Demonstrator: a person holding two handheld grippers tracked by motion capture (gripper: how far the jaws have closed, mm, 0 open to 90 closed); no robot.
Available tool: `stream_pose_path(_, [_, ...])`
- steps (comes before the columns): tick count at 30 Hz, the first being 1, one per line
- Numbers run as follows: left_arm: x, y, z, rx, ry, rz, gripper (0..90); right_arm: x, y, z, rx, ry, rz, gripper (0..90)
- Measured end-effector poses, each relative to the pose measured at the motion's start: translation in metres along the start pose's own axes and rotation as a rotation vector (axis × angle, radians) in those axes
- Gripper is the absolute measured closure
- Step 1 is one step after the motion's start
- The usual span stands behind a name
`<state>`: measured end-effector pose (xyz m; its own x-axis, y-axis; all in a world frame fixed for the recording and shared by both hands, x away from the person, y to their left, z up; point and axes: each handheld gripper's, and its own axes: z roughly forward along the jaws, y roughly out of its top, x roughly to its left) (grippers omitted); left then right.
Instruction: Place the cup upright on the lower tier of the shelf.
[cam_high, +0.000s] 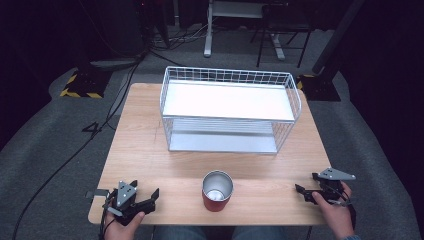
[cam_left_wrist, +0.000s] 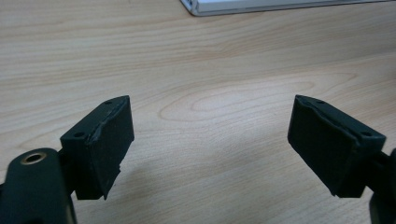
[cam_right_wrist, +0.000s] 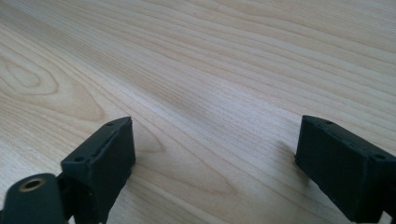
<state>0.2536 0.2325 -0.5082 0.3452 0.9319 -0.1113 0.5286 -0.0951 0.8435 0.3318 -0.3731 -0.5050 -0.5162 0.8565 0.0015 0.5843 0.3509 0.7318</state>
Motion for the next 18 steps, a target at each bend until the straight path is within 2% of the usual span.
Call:
stream_pose_path(2, [-0.002,0.001,-0.001,-0.012,-0.004,-0.002,15.4,0.0,0.0,0.0,0.001,0.0,-0.001,11.3])
stream_pose_path(10, [-0.022,0.009,-0.014,-0.054,-0.015,0.064,15.4,0.0,0.0,0.001,0.003,-0.002,-0.003,10.7])
stream_pose_path(13, [-0.031,0.012,-0.019,-0.054,-0.029,0.087,15.4,0.0,0.001,0.001,0.002,-0.002,-0.005,10.3])
stream_pose_path(16, [-0.044,0.016,-0.025,-0.05,-0.053,0.13,15.4,0.0,0.001,0.001,0.003,-0.004,-0.003,10.3])
stream_pose_path(18, [-0.047,0.016,-0.026,-0.052,-0.056,0.128,15.4,0.0,0.001,0.001,0.002,-0.004,-0.003,10.3])
